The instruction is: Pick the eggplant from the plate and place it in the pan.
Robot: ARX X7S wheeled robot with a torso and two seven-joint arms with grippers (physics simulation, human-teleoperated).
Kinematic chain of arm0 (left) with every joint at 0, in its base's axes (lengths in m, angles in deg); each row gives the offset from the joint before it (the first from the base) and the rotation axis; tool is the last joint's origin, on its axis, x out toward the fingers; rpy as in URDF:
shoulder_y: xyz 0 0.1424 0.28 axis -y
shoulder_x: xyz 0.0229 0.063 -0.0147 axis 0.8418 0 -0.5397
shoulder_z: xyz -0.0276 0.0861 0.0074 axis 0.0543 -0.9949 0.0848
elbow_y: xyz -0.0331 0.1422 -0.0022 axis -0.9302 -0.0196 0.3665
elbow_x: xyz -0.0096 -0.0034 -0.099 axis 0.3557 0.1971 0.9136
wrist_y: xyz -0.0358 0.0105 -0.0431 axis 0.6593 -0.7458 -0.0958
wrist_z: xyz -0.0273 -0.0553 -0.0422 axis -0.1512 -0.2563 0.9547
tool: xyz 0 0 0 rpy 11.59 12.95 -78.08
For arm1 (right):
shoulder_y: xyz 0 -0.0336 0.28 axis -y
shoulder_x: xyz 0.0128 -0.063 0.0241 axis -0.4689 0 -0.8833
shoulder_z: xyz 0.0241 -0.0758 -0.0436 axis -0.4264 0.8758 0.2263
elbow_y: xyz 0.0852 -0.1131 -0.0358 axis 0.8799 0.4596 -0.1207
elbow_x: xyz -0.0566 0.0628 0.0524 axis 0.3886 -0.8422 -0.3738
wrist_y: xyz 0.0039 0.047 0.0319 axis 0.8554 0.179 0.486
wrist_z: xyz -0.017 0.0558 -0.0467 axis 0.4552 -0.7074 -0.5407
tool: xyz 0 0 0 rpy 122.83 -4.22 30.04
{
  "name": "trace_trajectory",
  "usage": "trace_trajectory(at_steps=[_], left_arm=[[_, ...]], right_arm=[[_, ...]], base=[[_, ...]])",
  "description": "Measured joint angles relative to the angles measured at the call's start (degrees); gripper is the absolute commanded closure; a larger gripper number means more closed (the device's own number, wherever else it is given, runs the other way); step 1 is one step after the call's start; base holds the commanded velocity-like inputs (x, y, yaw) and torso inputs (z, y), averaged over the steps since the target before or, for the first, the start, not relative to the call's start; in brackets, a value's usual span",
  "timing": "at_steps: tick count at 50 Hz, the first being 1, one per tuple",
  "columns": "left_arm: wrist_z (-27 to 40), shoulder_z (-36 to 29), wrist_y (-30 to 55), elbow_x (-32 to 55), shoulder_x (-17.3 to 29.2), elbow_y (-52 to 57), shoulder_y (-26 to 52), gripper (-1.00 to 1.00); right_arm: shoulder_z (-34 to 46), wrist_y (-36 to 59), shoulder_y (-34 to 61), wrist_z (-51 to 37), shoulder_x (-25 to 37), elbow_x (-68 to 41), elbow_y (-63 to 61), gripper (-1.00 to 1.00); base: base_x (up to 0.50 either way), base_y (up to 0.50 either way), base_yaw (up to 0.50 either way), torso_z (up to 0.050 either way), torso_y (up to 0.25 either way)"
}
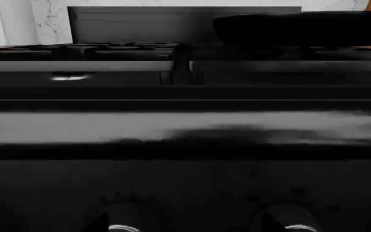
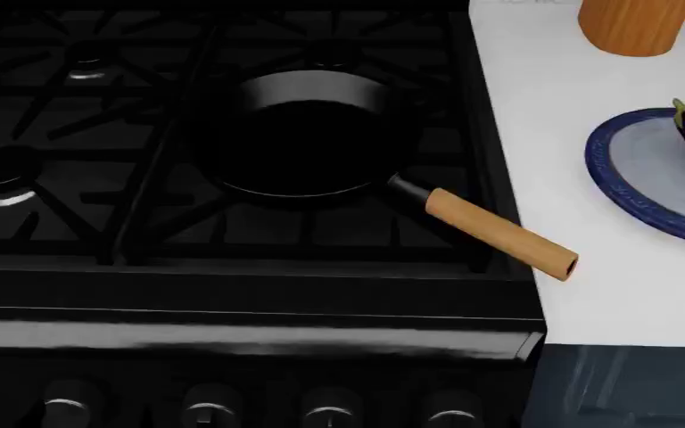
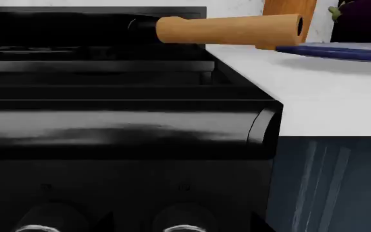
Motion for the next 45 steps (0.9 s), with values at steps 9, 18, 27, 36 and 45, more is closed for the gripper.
trace_trajectory(at_steps=[9, 18, 27, 36, 45], left_arm=[[0.8, -1.2, -0.2, 1.4, 0.7, 0.8, 0.2, -1.0], [2.2, -2.0, -0.2, 2.4, 1.8, 1.3, -0.3, -1.0], [3.2, -3.2, -0.9, 3.1, 2.9, 1.3, -0.6, -1.0], [3.8, -4.0, -1.9, 4.4, 3.7, 1.3, -0.8, -1.0], [5.4, -3.8, 5.4, 7.1, 4.9, 9.4, -0.3, -1.0]], right_arm=[[0.3, -0.8, -0.5, -0.1, 0.8, -1.7, -0.5, -1.0], [1.7, -1.1, -0.4, -1.4, 1.9, -3.2, -0.5, -1.0], [2.8, -1.6, -0.4, -2.5, 2.8, -4.5, -0.3, -1.0], [3.6, -1.0, -0.5, -3.9, 3.5, -5.5, -1.2, -1.0], [4.2, 7.6, -1.4, -6.5, 5.0, -5.7, -13.2, -1.0]], base=[[0.0, 0.0, 0.0, 0.0, 0.0], [0.0, 0.0, 0.0, 0.0, 0.0], [0.0, 0.0, 0.0, -0.023, 0.0], [-0.17, 0.0, 0.0, 0.0, 0.0], [0.0, 0.0, 0.0, 0.0, 0.0]])
